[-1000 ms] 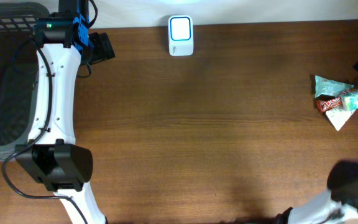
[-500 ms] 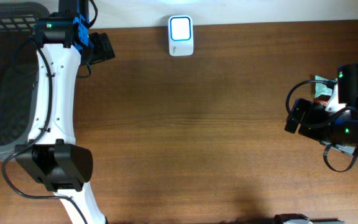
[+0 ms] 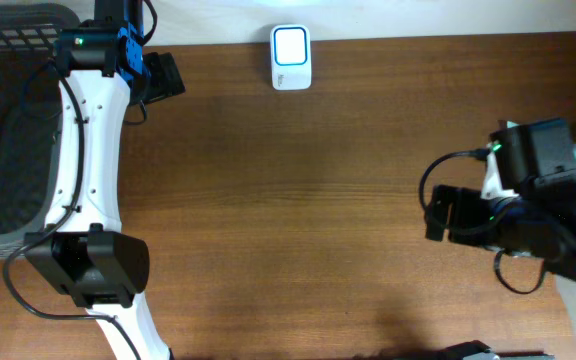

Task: Scan the item barcode

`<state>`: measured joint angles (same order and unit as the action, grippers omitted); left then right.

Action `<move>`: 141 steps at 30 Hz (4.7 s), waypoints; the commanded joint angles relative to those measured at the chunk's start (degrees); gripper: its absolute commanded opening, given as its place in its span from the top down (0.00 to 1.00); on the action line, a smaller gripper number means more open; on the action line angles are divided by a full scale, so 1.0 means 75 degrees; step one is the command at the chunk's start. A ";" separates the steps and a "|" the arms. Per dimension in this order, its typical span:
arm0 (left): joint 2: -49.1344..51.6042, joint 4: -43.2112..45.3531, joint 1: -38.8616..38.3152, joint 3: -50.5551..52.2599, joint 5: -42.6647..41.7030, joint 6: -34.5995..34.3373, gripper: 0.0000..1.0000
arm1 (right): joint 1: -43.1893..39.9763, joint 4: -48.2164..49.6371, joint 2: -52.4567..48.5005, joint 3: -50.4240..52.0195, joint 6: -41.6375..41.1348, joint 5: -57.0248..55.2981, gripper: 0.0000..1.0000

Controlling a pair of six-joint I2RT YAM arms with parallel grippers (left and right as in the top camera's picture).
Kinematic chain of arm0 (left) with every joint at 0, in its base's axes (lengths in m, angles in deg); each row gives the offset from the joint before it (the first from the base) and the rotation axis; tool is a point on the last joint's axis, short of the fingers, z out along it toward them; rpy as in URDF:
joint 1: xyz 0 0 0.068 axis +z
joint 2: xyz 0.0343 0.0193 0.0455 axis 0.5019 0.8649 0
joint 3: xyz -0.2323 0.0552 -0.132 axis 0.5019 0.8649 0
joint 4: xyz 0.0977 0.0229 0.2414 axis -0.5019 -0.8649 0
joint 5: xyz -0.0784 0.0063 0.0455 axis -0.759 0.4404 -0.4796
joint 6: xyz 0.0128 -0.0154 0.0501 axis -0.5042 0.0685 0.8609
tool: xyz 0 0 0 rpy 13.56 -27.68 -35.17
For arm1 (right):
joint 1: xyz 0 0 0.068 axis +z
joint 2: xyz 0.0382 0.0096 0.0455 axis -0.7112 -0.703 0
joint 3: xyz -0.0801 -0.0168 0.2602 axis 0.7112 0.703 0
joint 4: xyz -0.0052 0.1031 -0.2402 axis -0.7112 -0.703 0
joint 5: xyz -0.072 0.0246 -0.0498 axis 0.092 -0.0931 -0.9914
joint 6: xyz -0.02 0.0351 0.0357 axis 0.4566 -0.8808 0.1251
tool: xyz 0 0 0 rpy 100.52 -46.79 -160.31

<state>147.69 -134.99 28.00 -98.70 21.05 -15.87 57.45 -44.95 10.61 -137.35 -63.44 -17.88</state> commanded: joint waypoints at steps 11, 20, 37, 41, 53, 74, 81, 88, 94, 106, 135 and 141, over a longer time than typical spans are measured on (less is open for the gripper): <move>0.0003 0.0009 0.0009 -0.0006 0.0000 -0.0047 0.01 | 0.0114 0.2553 0.2498 0.2288 0.0679 -0.0586 0.01; 0.0003 0.0009 0.0009 -0.0006 0.0000 -0.0047 0.01 | -0.0988 0.6196 0.6411 0.6636 0.2226 0.0219 0.01; 0.0003 0.0009 0.0009 -0.0006 0.0000 -0.0047 0.01 | -0.1979 1.0888 0.9270 1.1471 0.4036 0.0702 0.01; 0.0003 0.0009 0.0009 -0.0006 0.0000 -0.0047 0.01 | -0.1976 1.2211 0.9270 1.2161 0.4427 0.0702 0.01; 0.0003 0.0009 0.0009 -0.0006 0.0000 -0.0047 0.01 | -0.1967 1.2187 0.9270 1.2776 0.2786 -0.0364 0.01; 0.0003 0.0009 0.0009 -0.0006 0.0000 -0.0047 0.01 | -0.1970 1.2179 0.9267 1.2776 0.3340 -0.0166 0.02; 0.0003 0.0009 0.0009 -0.0009 0.0000 -0.0047 0.01 | -0.1970 1.2179 0.9267 1.2776 0.3340 -0.0166 0.01; -0.0087 -0.0650 -0.0012 -0.0006 0.0064 -0.0017 0.01 | -0.1970 1.2179 0.9267 1.2776 0.3340 -0.0166 0.01; -0.2127 0.1807 -0.1046 0.2608 -0.0152 0.1632 0.01 | -0.1970 1.2179 0.9267 1.2776 0.3340 -0.0166 0.01; -0.8367 0.7289 -0.2605 1.0920 -0.0347 0.3684 0.01 | -0.1970 1.2179 0.9267 1.2776 0.3340 -0.0166 0.01; -1.4953 1.1357 -0.0131 1.7016 -0.2203 0.3421 0.01 | -0.1970 1.2179 0.9267 1.2776 0.3340 -0.0166 0.01; -1.5655 1.0133 0.0184 1.7016 -0.1795 0.2535 0.01 | -0.1970 1.2179 0.9267 1.2776 0.3340 -0.0166 0.01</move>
<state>31.70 -55.65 28.39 28.44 5.57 8.32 43.05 46.67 79.74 -41.94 -38.74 -19.02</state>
